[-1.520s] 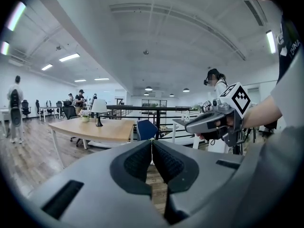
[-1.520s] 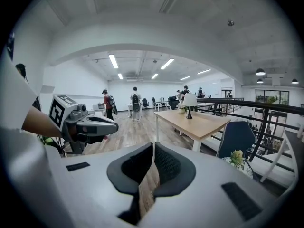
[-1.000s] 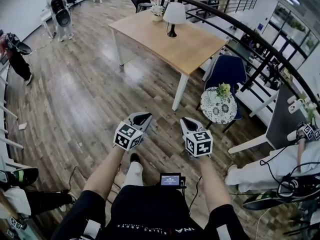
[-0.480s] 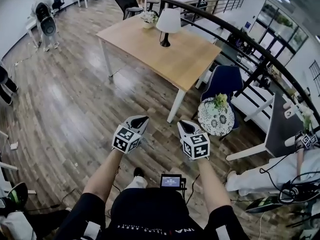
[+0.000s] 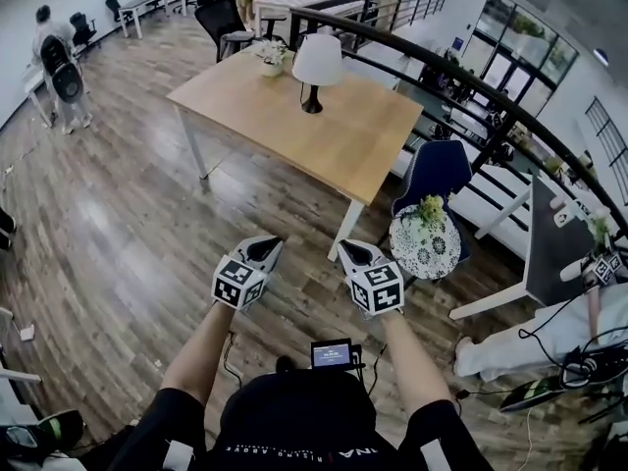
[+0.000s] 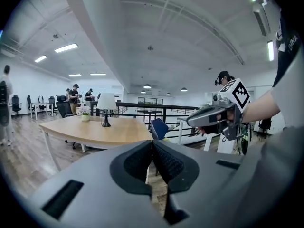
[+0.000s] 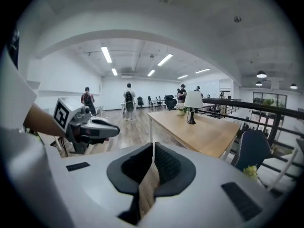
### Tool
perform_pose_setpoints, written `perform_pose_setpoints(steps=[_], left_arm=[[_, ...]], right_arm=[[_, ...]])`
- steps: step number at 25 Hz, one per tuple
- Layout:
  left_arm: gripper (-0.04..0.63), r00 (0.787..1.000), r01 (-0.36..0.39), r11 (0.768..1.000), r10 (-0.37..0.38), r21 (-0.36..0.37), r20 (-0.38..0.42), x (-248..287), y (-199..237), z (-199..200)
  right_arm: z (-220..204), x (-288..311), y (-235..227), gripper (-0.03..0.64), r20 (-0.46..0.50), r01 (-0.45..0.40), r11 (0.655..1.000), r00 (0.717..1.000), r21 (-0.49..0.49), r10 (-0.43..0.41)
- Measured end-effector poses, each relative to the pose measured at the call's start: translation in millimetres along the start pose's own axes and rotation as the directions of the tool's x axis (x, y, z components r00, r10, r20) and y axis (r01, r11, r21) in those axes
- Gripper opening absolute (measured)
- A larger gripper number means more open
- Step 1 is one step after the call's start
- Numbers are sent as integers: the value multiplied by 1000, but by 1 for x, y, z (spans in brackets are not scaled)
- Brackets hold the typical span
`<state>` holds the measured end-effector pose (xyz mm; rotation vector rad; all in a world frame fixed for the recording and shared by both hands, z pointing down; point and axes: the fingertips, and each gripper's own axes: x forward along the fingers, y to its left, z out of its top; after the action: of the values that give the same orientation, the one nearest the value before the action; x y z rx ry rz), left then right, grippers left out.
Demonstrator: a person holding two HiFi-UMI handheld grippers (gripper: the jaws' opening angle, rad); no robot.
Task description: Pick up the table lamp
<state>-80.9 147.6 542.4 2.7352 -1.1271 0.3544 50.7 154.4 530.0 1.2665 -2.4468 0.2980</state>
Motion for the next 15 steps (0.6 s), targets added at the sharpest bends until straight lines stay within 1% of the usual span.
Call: perform_pose_setpoints(steps=[3, 7, 11, 12, 15], left_arm=[[18, 1000, -1, 1000, 1, -11, 10, 1, 18, 4], [18, 1000, 1, 1000, -1, -20, 5, 11, 40, -1], [18, 1000, -17, 996, 19, -82, 21, 25, 68, -5], [18, 999, -20, 996, 23, -88, 24, 29, 75, -3], [18, 999, -31, 997, 33, -74, 17, 49, 101, 1]], right_arm=[[14, 14, 0, 37, 36, -16, 998, 999, 64, 14], [17, 40, -4, 37, 26, -23, 997, 999, 77, 21], [18, 74, -16, 37, 21, -31, 994, 999, 101, 29], [19, 84, -20, 37, 21, -41, 993, 999, 111, 39], [26, 118, -37, 37, 22, -72, 989, 997, 129, 70]])
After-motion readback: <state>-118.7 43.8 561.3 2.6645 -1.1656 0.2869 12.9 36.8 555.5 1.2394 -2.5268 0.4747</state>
